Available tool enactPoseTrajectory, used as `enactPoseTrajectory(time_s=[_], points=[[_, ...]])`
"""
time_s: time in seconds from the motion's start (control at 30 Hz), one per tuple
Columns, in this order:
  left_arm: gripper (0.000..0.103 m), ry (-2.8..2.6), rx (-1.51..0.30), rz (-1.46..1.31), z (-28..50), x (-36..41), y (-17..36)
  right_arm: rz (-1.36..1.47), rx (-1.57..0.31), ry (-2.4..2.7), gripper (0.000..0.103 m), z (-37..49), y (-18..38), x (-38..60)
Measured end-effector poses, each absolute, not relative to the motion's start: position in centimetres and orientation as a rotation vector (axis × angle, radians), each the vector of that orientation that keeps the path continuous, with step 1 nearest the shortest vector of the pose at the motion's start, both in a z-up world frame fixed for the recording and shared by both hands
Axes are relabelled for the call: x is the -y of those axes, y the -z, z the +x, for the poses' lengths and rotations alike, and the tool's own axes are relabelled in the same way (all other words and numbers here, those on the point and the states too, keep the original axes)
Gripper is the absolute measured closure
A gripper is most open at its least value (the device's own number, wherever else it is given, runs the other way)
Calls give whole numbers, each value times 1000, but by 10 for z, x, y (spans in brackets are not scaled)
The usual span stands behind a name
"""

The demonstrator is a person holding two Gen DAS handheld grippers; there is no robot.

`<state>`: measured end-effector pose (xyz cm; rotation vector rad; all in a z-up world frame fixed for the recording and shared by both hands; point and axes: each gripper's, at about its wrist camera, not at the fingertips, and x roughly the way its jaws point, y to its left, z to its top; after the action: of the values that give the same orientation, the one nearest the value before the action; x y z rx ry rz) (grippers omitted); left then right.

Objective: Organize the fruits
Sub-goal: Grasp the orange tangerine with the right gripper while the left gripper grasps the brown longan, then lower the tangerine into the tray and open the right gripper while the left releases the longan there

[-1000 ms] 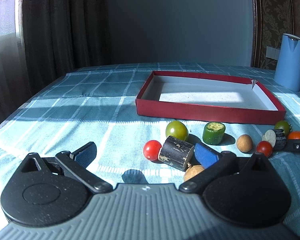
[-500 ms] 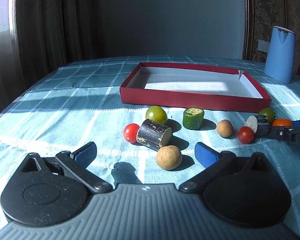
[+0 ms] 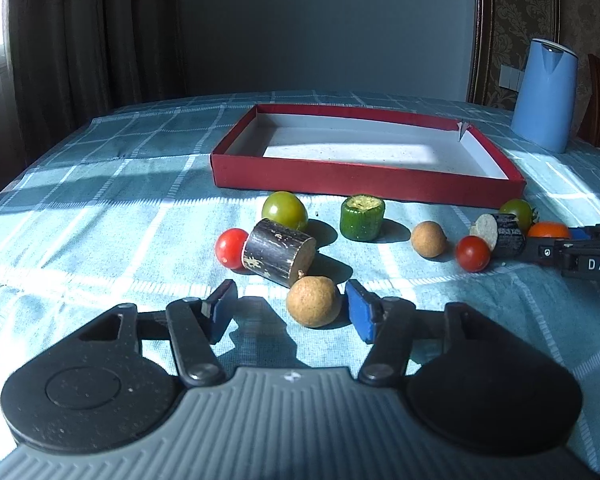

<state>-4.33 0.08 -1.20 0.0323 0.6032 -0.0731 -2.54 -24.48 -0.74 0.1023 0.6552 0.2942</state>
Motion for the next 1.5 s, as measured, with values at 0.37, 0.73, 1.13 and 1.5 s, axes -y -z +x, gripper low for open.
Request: enactPoseTrajectory(time_s=[0.37,0.73,1.13,1.5], points=[[78,104,-568,97,-53,14,13,137,-642,-284,61,-27,7,250],[78,128,-496,129,-34,18,-20,126,-573,-220,61,-22,-8,253],[78,31,-511,84,84,16,-36,41,-575,-154,61,71,-26,225],[78,46,-689,84,123,12,-5,31,-686,-156,61,104,-4,217]])
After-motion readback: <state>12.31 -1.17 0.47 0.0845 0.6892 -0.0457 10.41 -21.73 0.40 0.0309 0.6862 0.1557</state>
